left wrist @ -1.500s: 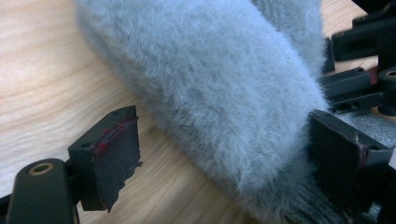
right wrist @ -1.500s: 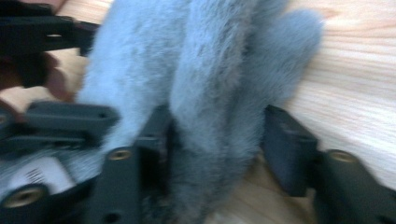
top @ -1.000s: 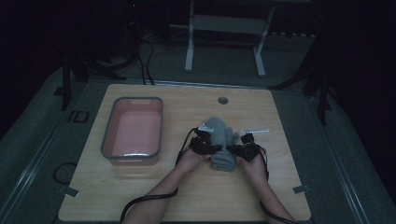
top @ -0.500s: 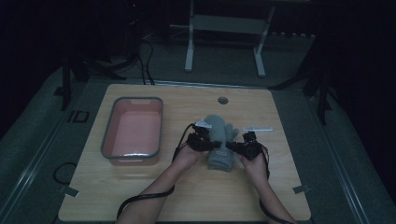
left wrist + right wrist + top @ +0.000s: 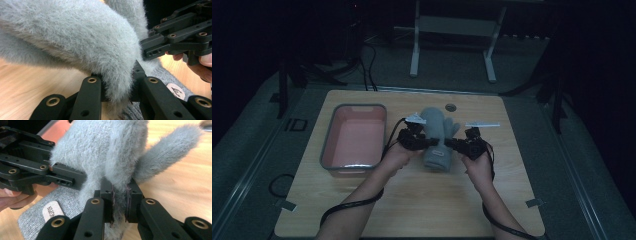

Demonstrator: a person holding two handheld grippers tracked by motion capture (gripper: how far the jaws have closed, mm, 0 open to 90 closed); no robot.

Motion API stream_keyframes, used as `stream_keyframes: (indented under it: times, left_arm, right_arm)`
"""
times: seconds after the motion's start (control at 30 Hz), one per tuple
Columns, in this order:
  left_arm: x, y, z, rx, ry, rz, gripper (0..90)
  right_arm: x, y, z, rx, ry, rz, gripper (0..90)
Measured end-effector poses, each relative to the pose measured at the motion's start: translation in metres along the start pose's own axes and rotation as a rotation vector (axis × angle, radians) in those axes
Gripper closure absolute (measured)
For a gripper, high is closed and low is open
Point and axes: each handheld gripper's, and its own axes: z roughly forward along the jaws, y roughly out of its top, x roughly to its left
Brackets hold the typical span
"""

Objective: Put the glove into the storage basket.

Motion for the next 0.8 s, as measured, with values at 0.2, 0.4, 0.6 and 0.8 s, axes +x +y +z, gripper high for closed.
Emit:
stream_keyframes:
  times: [0.2,0.4,0.6,0.8]
  left_arm:
    - [0.014,0.006,-0.031,-0.01,0.004,-0.016,77.4]
    - [0.026,0.01,-0.065,-0.015,0.029,-0.015,77.4]
    - [0.04,0.009,-0.103,-0.024,0.059,-0.01,77.3]
    - [0.054,0.004,-0.129,-0.017,0.086,-0.015,77.3]
  right_arm:
    - [0.019,0.016,0.007,-0.007,0.018,-0.017,80.0]
    - [0.05,0.041,0.022,-0.003,0.049,-0.051,80.1]
    - [0.076,0.057,0.038,-0.007,0.09,-0.069,80.0]
    - [0.1,0.068,0.059,-0.002,0.12,-0.086,80.1]
